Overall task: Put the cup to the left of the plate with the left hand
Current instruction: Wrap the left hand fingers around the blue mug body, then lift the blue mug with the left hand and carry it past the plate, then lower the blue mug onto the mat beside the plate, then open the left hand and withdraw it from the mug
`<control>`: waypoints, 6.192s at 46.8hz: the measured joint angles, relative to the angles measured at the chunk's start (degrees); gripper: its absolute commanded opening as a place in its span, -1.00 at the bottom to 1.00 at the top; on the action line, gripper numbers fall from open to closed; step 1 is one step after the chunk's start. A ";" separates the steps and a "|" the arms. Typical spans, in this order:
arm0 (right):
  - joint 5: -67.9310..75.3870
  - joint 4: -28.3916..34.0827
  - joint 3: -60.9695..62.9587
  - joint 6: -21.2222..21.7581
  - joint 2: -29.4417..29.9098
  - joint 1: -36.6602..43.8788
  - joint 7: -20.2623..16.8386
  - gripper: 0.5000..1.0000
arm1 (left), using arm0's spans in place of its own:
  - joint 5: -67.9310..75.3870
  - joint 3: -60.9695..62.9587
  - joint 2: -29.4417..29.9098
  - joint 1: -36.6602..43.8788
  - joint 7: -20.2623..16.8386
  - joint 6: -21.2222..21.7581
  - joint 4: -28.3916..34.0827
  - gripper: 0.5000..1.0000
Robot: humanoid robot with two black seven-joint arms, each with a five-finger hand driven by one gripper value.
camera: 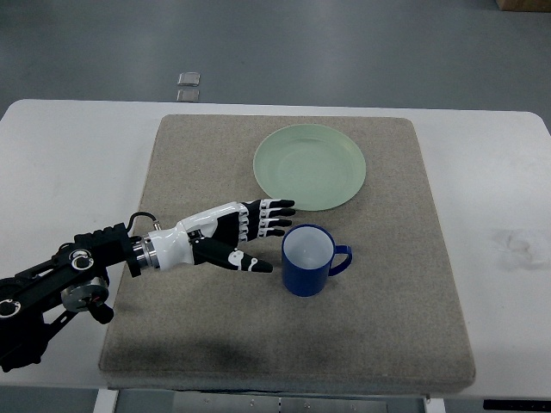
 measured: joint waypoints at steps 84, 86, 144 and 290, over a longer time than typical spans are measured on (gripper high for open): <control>0.00 0.00 0.00 0.00 0.00 0.00 0.01 0.73 | 6.99 4.89 -5.25 -4.94 -0.04 0.57 2.76 0.88; 0.00 0.00 0.00 0.00 0.00 0.01 0.00 0.73 | 7.82 4.87 -5.25 -4.94 -0.04 0.59 2.77 0.80; 0.00 0.00 0.00 0.01 0.00 -0.01 0.00 0.73 | 7.94 3.66 -5.53 -5.80 -2.36 3.04 2.37 -0.81; 0.00 0.00 0.00 0.00 0.00 0.04 0.02 0.73 | -6.02 -8.14 6.42 -7.73 -11.18 9.87 20.69 0.99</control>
